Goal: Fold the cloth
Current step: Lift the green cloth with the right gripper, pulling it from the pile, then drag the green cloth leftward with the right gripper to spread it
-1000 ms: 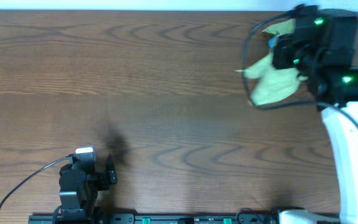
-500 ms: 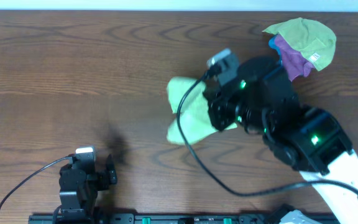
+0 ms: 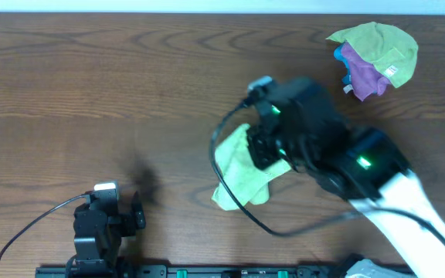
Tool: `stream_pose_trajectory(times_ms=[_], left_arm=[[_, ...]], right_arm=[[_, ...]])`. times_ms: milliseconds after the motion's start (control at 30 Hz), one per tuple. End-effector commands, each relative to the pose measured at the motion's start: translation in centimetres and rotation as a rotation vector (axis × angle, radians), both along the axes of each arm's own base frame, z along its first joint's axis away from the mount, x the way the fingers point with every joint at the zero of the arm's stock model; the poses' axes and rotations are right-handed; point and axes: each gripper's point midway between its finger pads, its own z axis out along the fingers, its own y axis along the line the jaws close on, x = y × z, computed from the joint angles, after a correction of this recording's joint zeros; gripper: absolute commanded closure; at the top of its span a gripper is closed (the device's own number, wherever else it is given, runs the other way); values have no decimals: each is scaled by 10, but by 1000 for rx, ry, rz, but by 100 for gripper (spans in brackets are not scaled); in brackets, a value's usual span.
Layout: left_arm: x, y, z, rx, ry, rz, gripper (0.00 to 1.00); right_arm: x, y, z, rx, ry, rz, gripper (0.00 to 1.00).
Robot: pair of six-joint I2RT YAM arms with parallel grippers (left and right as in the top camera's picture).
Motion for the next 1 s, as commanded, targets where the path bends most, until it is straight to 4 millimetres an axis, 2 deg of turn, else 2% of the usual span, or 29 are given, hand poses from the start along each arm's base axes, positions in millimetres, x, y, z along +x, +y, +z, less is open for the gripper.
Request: stream_pose_trajectory(times_ms=[0,33,100,167,267,300,367,400,433,467,500,600,700,833,967], left_arm=[[-3,2,-10,17,28,-1,5],[-3,2,-10,17,28,-1,5],[-3,2,-10,17,28,-1,5],[-3,2,-10,17,28,-1,4],[-3,2,-10,17,28,-1,5],[-3,2,-10,17,28,-1,5],[-3,2,-10,17,28,-1,5],[-3,2,-10,17,28,-1,5],[-3,2,-10,17,28,-1,4],[-3,2,-10,17,28,-1,5],[-3,2,-10,17,28,-1,5],[-3,2,-10,17,28,-1,5],[-3,2,-10,17,28,-1,5],[-3,2,-10,17,28,-1,5],[-3,2,-10,17,28,-1,4]], right_arm=[[26,-3,-26,-133,-18,1,99],[34,-12,-32,-185,-31,-39,99],[51,-45,-35,-308,-73,-153,99],[69,-87,-28,-399,-124,-291,99],[97,-147,-20,-440,-151,-455,98],[104,-160,-20,-443,-152,-494,84],[119,-196,-19,-460,-158,-607,32],[124,-215,-20,-461,-153,-660,15],[124,-229,-20,-453,-142,-709,1],[122,-238,-20,-447,-130,-735,1],[119,-235,-22,-422,-109,-719,1],[105,-210,-30,-312,-25,-614,1],[85,-194,-53,-261,115,-543,1],[66,-209,-100,-283,261,-611,1],[52,-217,-145,-198,383,-656,1]])
